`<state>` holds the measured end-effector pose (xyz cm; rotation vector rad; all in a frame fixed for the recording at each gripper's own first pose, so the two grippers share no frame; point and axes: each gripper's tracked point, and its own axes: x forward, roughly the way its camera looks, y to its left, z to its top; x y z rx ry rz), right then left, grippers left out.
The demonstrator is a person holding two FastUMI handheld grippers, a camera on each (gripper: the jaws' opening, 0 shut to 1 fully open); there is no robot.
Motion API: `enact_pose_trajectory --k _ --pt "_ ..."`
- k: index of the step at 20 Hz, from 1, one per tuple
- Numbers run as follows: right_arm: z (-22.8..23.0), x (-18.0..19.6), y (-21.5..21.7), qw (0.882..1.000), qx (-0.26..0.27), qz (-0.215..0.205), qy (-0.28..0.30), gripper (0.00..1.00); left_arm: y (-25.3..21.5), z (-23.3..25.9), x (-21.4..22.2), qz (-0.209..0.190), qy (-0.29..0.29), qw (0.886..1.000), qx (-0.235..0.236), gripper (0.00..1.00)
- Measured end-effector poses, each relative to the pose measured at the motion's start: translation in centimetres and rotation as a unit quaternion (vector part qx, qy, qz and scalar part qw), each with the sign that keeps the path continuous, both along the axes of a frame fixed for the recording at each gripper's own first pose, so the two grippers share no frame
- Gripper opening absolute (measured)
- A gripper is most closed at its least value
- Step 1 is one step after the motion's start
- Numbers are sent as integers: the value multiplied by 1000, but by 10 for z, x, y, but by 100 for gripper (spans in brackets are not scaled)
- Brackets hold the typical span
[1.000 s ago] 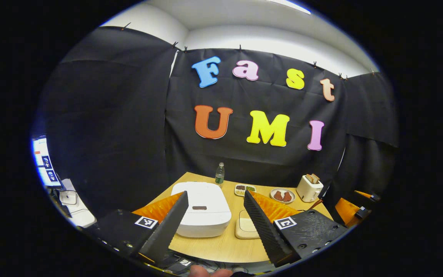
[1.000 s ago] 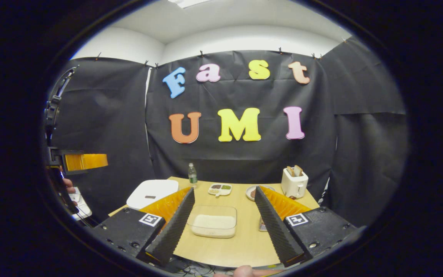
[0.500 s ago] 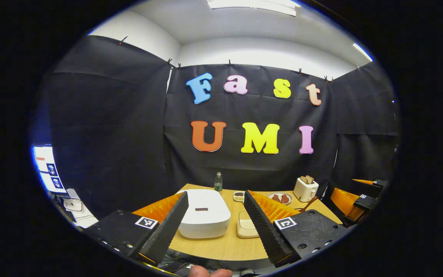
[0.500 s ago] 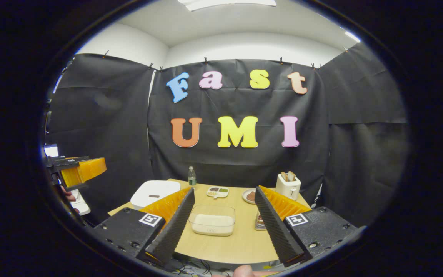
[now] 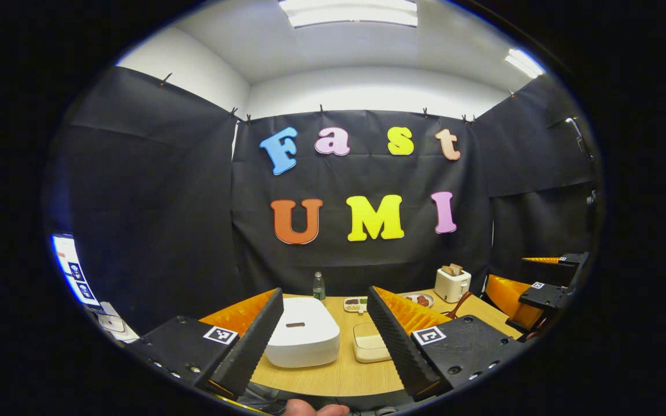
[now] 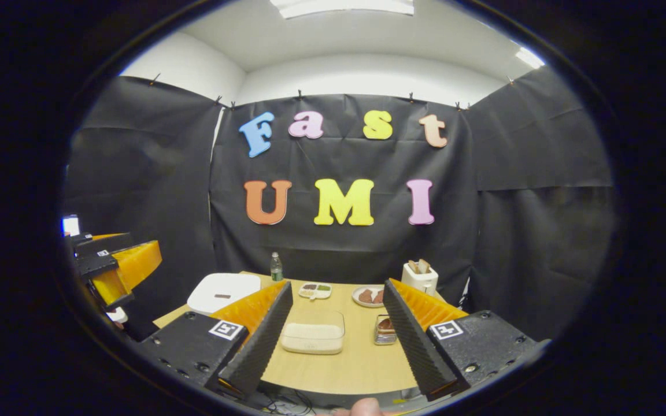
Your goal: Close the left gripper, press the button to open the rice cooker; take a wooden spoon from the chopstick holder with the right hand, scoop a spoonful of rice and pour it into the rice cooker, then put the wooden spoon back into the chopstick holder.
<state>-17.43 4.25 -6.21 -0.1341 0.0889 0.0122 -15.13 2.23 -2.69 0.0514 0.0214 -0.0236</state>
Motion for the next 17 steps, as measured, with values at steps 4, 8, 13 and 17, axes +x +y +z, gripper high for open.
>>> enact_pose_trajectory --k 4,8,13,17 --pt "0 1 -4 1000 9 -2 -17 100 -2 0 -1 5 -5 1000 0 94" --pt "-3 3 -9 1000 18 -1 -21 100 -11 0 0 -1 -12 1000 2 94" --pt "-12 9 -17 999 25 -5 -21 100 -13 -7 -2 2 -3 1000 -2 95" --pt "-8 14 -16 999 26 -2 -23 100 -6 -11 2 10 -7 1000 -6 95"
